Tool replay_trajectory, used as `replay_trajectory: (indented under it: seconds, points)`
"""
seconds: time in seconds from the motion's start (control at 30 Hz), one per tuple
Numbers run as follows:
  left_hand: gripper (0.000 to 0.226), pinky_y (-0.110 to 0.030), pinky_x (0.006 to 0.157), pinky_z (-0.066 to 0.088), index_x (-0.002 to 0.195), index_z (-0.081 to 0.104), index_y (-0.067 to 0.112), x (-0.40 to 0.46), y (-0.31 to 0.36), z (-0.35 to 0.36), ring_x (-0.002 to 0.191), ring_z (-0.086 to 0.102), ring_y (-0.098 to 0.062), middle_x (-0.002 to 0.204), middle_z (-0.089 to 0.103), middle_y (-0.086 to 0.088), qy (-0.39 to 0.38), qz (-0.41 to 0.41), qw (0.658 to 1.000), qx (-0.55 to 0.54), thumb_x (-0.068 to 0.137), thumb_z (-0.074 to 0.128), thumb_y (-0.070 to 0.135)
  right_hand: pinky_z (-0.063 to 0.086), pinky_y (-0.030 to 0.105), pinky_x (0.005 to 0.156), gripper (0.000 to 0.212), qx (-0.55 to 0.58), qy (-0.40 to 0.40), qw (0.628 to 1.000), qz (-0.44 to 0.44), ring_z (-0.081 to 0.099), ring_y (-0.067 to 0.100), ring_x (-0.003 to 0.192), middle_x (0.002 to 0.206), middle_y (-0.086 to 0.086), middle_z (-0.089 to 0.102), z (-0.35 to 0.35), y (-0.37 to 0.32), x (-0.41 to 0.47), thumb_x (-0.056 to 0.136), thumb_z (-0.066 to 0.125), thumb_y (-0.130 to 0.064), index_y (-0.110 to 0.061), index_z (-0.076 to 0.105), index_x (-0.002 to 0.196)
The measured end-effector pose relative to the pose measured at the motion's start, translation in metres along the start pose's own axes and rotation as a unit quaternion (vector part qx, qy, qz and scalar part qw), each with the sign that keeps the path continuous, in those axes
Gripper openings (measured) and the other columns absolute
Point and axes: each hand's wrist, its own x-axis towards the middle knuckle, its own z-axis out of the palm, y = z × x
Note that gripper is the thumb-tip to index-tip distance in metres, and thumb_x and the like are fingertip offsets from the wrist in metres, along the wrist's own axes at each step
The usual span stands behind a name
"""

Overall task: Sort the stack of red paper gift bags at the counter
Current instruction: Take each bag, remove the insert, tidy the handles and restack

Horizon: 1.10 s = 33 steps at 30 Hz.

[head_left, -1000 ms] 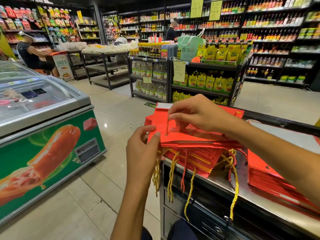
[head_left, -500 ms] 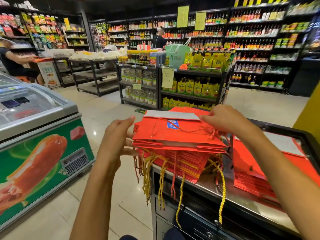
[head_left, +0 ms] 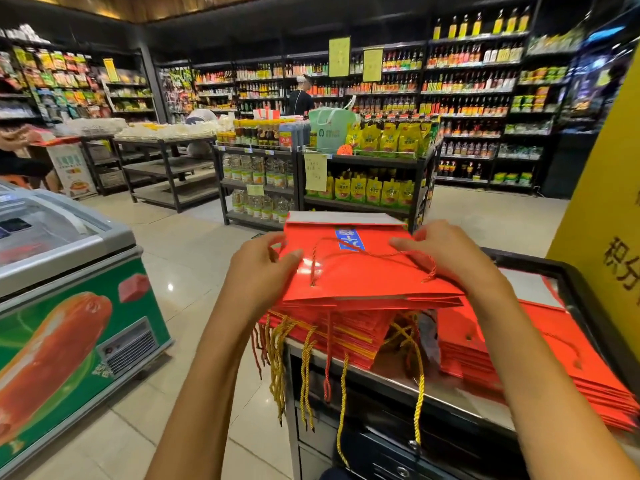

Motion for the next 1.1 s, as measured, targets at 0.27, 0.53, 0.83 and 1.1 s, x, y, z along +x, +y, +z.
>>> replay_trajectory:
  seconds: [0.27,0.53,0.83,1.1]
  points:
    - [0.033,-0.038,0.071,0.035,0.107,0.066,0.004,0.037,0.071,0.096,0.102,0.062,-0.037,0.099,0.067,-0.014,-0.091,0.152,0.971,0.158,0.102,0.058,0.036,0.053,0.044,0.097,0.066,0.129,0.085,0.979,0.132,0.068,0.034,0.105,0.114,0.015,0.073,-0.100,0.079,-0.027,0.085,0.060,-0.071,-0.011,0.075,0.107]
    - [0.037,-0.046,0.096,0.048,0.120,0.063,-0.001,0.028,0.078,0.216,0.121,0.058,-0.046,0.127,0.062,-0.029,-0.230,0.191,0.904,0.306,0.104,0.057,0.032,0.038,0.028,0.059,0.046,-0.012,-0.027,0.957,0.289,0.064,0.029,0.085,0.108,0.023,0.072,-0.070,0.174,-0.055,0.100,0.058,-0.050,-0.006,0.069,0.093]
    - [0.048,-0.047,0.106,0.043,0.135,0.056,0.002,-0.003,0.058,0.264,0.130,0.052,-0.041,0.138,0.055,-0.025,-0.262,0.194,0.896,0.301,0.109,0.036,0.037,0.034,0.035,0.116,0.068,-0.056,-0.047,0.975,0.209,0.041,0.031,0.146,0.159,0.019,0.041,-0.031,0.185,-0.023,0.104,0.045,-0.053,-0.002,0.046,0.150]
    - [0.065,-0.051,0.124,0.016,0.152,0.038,0.002,-0.006,0.016,0.302,0.152,0.022,-0.037,0.161,0.029,-0.024,-0.347,0.155,0.870,0.314,0.109,0.022,0.048,0.000,0.056,0.126,0.079,-0.153,-0.162,0.945,0.239,-0.003,0.032,0.158,0.172,0.005,-0.005,0.034,0.203,-0.040,0.100,0.025,-0.072,-0.032,0.004,0.164]
